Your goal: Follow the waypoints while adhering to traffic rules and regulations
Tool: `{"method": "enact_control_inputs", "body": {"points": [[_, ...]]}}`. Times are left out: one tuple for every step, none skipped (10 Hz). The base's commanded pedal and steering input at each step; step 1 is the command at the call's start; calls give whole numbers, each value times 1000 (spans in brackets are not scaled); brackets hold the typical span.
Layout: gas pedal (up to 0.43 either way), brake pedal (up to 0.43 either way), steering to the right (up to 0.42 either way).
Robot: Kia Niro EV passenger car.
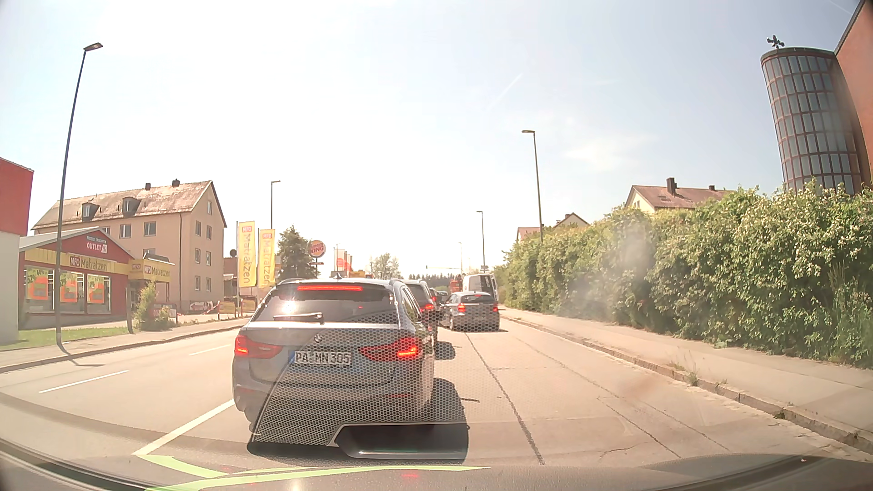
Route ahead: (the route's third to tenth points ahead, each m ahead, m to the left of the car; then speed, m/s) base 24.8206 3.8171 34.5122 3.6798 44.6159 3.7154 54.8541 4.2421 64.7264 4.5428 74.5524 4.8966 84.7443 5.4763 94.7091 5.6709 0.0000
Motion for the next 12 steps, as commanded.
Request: {"method": "enact_control_inputs", "body": {"points": [[0,360,-9],[0,360,-9],[0,360,-9],[0,354,-9],[0,354,-9],[0,360,-9],[0,360,-9],[0,360,-9],[0,360,-9],[0,360,-9],[0,360,-9],[0,360,-8]]}}
